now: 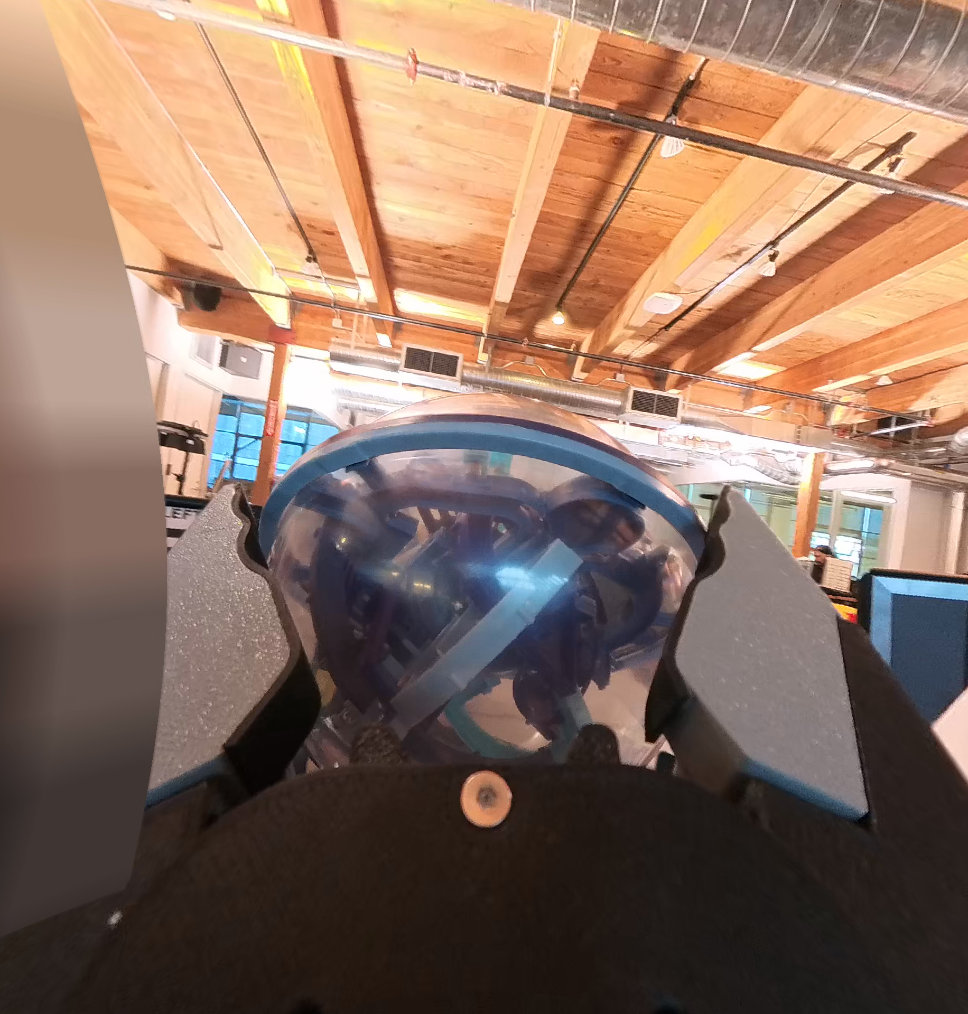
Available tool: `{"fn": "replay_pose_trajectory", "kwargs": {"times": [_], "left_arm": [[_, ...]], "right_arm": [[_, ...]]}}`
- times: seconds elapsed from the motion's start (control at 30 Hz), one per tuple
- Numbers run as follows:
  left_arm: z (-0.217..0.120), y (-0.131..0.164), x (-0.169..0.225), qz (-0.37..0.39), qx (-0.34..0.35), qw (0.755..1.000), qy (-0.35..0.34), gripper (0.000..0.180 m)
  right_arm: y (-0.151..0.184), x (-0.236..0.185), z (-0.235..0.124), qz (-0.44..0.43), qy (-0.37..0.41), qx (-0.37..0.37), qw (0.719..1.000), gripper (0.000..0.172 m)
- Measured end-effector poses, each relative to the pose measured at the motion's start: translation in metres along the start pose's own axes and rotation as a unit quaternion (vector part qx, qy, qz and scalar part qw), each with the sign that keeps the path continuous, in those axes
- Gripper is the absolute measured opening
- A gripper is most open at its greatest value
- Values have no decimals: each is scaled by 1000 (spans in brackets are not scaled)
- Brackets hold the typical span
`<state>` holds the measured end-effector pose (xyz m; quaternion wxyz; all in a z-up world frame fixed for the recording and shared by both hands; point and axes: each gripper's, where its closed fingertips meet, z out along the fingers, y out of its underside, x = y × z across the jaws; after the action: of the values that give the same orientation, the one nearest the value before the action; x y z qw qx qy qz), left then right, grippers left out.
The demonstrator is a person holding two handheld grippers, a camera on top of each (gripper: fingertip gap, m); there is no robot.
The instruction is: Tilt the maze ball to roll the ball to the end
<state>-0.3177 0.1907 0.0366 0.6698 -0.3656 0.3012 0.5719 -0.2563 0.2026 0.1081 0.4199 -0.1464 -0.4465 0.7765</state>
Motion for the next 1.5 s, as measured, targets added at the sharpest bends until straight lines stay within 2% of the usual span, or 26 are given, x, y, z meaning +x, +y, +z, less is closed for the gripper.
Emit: {"fn": "replay_pose_trajectory", "kwargs": {"times": [0.4,0.53,0.57,0.77,0.97,1.2,1.3,1.5], "left_arm": [[2,10,7,9,-10,1000,15,116],[3,14,15,14,-12,999,29,116],[3,14,16,19,-10,999,32,116],[-5,23,29,38,-13,998,55,116],[-36,18,43,55,-4,996,68,115],[-87,21,76,99,-15,992,83,114],[-96,24,86,112,-36,987,110,114],[-100,27,99,146,-63,973,167,114]], "right_arm": [[12,12,-2,3,10,-15,1000,156],[19,22,-7,22,13,-23,999,151],[20,24,-7,28,13,-24,999,156],[36,28,-20,69,21,-36,997,155],[52,9,-40,158,26,6,987,140],[113,-22,-60,226,56,-21,972,151],[129,-21,-68,251,65,-21,966,152],[144,-30,-89,245,99,-3,965,152]]}}
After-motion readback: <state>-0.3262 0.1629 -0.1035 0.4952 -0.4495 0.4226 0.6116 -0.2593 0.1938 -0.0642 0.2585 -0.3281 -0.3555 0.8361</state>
